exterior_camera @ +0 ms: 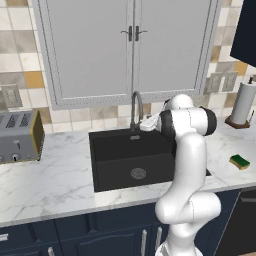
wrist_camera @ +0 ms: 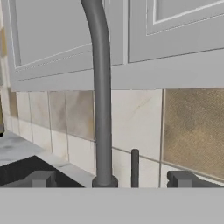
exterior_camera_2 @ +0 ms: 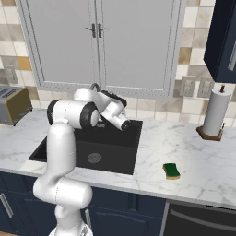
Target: Soak the sponge with water for a few seconds and then drop it inside the sink.
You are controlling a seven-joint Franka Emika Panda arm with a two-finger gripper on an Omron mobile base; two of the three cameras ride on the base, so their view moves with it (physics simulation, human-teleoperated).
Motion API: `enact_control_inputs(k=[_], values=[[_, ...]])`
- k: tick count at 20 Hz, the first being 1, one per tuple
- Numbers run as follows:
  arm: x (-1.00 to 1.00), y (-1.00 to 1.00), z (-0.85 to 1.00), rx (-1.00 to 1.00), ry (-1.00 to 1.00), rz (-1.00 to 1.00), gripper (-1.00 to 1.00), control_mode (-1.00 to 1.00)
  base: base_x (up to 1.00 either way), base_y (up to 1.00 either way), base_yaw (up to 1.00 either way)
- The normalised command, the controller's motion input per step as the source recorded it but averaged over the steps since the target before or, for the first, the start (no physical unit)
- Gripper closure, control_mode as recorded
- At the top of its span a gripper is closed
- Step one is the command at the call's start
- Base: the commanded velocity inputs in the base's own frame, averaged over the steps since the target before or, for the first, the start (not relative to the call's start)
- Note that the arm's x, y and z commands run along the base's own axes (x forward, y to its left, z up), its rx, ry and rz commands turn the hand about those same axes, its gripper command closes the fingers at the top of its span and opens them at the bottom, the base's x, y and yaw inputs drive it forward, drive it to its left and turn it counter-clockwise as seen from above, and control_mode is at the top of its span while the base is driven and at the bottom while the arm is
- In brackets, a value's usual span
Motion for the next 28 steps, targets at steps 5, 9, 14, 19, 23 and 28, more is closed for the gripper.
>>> enact_control_inputs(k=[5, 9, 14, 19, 23, 28], values=[[0.27, 0.0, -0.11, 0.0, -0.01, 0.0, -1.0, -1.0, 0.0, 0.0, 0.0], [0.27, 0.0, -0.12, 0.0, -0.02, 0.0, -1.0, -1.0, 0.0, 0.0, 0.0], [0.22, 0.0, -0.04, 0.0, -0.01, -0.03, -1.0, -1.0, 0.0, 0.0, 0.0], [0.21, 0.0, -0.05, 0.0, 0.0, -0.04, -1.0, -1.0, 0.0, 0.0, 0.0], [0.17, 0.0, -0.05, 0.0, 0.0, -0.02, -1.0, -1.0, 0.0, 0.0, 0.0], [0.16, 0.0, -0.04, 0.0, 0.0, -0.02, -1.0, -1.0, 0.0, 0.0, 0.0]])
